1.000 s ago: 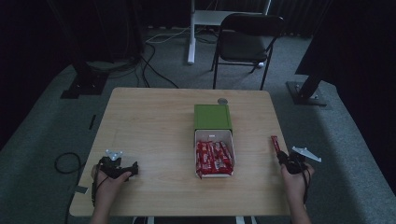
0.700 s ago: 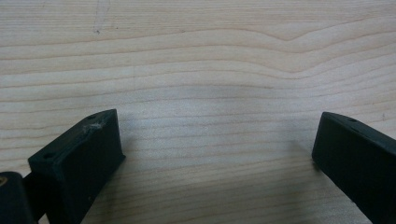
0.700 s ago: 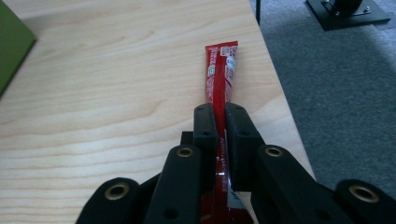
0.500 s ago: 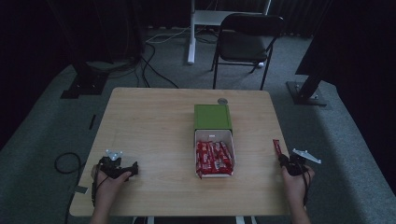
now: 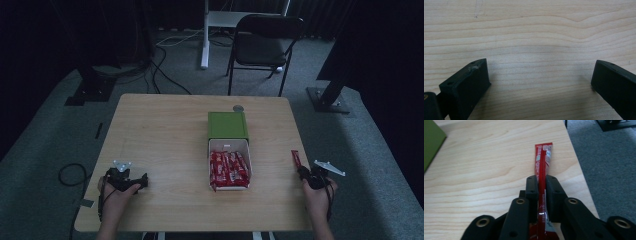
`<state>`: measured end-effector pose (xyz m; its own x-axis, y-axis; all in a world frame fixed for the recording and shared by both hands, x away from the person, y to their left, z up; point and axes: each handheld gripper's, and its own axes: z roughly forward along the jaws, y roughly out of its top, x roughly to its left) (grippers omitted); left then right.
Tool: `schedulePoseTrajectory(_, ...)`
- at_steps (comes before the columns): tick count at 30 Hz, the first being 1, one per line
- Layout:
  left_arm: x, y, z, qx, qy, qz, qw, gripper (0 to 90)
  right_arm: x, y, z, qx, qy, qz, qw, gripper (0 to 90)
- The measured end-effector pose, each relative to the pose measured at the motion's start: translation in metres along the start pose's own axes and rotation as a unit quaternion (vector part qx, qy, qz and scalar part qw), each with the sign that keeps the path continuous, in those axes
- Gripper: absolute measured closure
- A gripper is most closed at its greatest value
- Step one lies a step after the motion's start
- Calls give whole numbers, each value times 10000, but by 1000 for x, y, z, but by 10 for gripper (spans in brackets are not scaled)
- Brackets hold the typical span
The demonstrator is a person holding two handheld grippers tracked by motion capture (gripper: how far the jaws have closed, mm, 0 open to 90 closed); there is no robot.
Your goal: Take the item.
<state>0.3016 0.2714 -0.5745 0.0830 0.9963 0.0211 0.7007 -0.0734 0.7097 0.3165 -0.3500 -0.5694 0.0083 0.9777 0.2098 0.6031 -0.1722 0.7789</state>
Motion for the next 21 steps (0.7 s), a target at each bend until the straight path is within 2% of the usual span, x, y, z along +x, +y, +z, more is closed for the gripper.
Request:
schedulePoseTrajectory(3, 0, 0, 0, 2, 1, 1, 10000, 25, 1, 4, -3, -49, 39, -38, 10000, 748)
schedulePoseTrajectory(7, 0, 0, 0, -1, 1, -1, 10000, 25, 2, 8, -7, -86, 255, -62, 9996, 712)
schedulePoseTrajectory(10, 0, 0, 0, -1, 1, 0, 10000, 25, 4, 9, -9, -135, 257, -164, 9994, 689)
schedulePoseTrajectory(12, 0, 0, 0, -1, 0, 0, 10000, 25, 5, 9, -10, -166, 408, -209, 9988, 663)
schedulePoseTrajectory(13, 0, 0, 0, -1, 1, -2, 10000, 25, 7, 8, -10, -93, 471, -315, 9984, 608)
schedulePoseTrajectory(14, 0, 0, 0, 0, 0, -1, 10000, 25, 8, 7, -9, -75, 562, -392, 9976, 587)
schedulePoseTrajectory(16, 0, 0, 0, -1, 1, -1, 10000, 25, 11, 5, -8, -108, 593, -546, 9967, 559)
schedulePoseTrajectory(19, 0, 0, 0, -1, 2, -1, 10000, 25, 14, 2, -7, -40, 791, -655, 9947, 505)
schedulePoseTrajectory(21, 0, 0, 0, -1, 0, 0, 10000, 25, 18, 1, -6, 38, 936, -865, 9918, 476)
